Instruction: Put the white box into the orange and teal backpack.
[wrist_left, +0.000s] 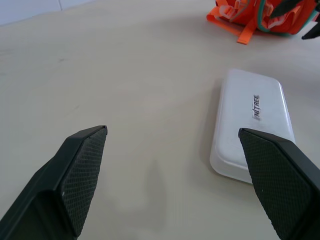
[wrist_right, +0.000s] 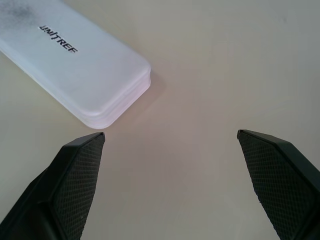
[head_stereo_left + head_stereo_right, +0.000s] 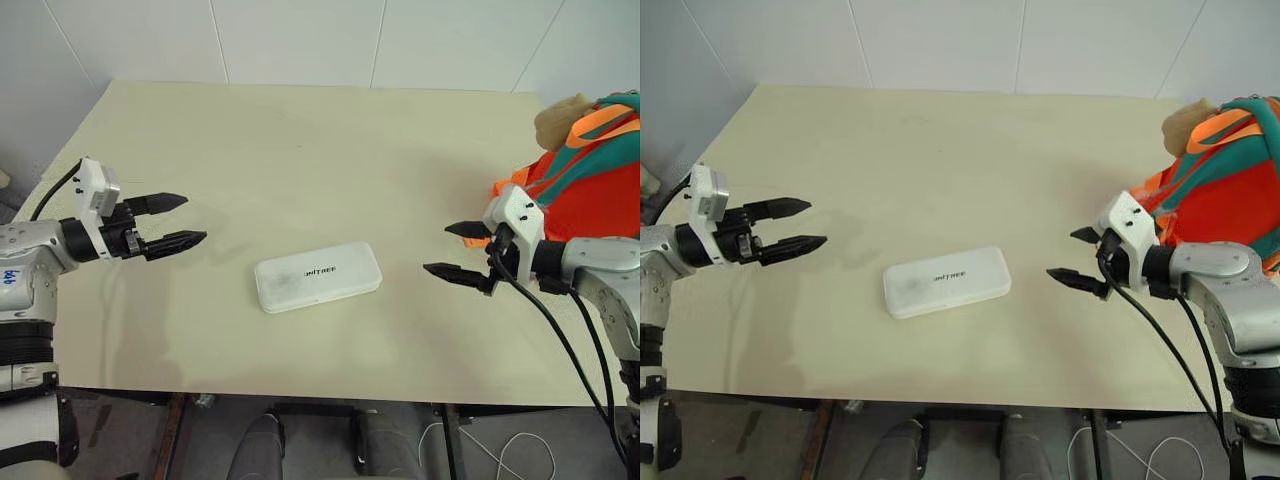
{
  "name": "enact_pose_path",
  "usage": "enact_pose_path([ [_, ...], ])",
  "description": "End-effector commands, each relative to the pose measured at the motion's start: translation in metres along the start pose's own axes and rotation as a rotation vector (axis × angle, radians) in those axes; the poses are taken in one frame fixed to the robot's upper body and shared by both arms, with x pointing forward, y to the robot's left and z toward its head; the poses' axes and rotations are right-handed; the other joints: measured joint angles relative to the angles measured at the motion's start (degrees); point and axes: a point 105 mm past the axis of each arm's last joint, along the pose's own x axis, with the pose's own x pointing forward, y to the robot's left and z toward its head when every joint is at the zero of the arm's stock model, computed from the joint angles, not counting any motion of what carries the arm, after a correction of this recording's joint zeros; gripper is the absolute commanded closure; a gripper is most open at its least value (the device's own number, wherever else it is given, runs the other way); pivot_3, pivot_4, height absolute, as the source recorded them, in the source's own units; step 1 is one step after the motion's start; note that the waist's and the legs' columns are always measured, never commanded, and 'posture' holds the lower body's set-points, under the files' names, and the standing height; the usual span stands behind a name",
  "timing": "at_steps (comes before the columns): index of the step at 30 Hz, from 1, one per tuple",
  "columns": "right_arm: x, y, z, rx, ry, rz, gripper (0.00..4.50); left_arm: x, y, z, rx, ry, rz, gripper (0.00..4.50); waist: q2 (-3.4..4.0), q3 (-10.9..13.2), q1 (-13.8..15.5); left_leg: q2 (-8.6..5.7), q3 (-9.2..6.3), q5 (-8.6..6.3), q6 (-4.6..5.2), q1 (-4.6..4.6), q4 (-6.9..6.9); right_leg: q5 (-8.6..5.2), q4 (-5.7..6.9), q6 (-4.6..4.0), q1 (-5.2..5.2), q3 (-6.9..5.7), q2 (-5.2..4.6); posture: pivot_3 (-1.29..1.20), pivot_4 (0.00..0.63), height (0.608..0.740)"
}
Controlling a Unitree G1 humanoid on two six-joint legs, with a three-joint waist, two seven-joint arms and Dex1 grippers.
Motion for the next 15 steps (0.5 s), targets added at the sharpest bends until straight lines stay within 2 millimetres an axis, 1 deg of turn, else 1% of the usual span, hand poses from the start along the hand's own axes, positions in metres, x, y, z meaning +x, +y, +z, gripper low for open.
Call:
enact_pose_path([
  [1, -0.012, -0.005, 0.013, -0.036, -0.028, -0.06, 0.02, 0.004, 0.002, 0.007, 0.035, -0.016, -0.011, 0.0, 0.0, 0.0, -0.03, 0.0, 0.02, 0.0, 0.0, 0.0, 0.0, 0.02, -0.02, 0.02, 0.0, 0.03, 0.0, 0.0, 0.15, 0.74],
  [7, -0.009, -0.006, 0.011, -0.022, -0.026, -0.097, 0.02, 0.012, -0.001, 0.003, 0.02, -0.028, -0.028, 0.0, 0.0, 0.0, -0.32, 0.03, 0.19, -0.04, 0.07, 0.06, 0.01, 0.08, -0.1, 0.03, 0.0, 0.18, 0.02, 0.0, 0.15, 0.74],
  [9, -0.006, -0.003, 0.013, -0.001, -0.037, -0.081, 0.0, 0.016, -0.002, 0.003, 0.019, -0.034, -0.033, 0.39, 0.0, 0.0, -0.19, 0.03, 0.21, -0.04, 0.08, 0.05, 0.01, 0.08, -0.11, 0.04, -0.01, 0.19, 0.02, 0.0, 0.15, 0.74],
  [10, -0.005, -0.002, 0.014, 0.004, -0.043, -0.077, 0.39, 0.017, -0.002, 0.003, 0.018, -0.038, -0.032, 0.57, 0.0, 0.0, -0.11, 0.03, 0.21, -0.04, 0.08, 0.05, 0.01, 0.09, -0.12, 0.04, 0.0, 0.2, 0.01, 0.0, 0.15, 0.74],
  [12, -0.003, -0.003, 0.015, 0.005, -0.048, -0.084, 0.9, 0.018, -0.003, 0.003, 0.016, -0.04, -0.031, 1.16, 0.0, 0.0, -0.11, 0.02, 0.21, -0.04, 0.08, 0.04, 0.01, 0.1, -0.14, 0.07, 0.0, 0.21, 0.01, 0.0, 0.15, 0.74],
  [15, 0.004, -0.001, 0.019, 0.0, -0.056, -0.085, 1.98, 0.012, -0.003, 0.0, 0.01, -0.032, -0.024, 2.17, 0.0, 0.0, -0.24, 0.02, 0.24, -0.05, 0.09, 0.04, 0.02, 0.11, -0.16, 0.09, 0.0, 0.24, 0.01, 0.0, 0.15, 0.74],
])
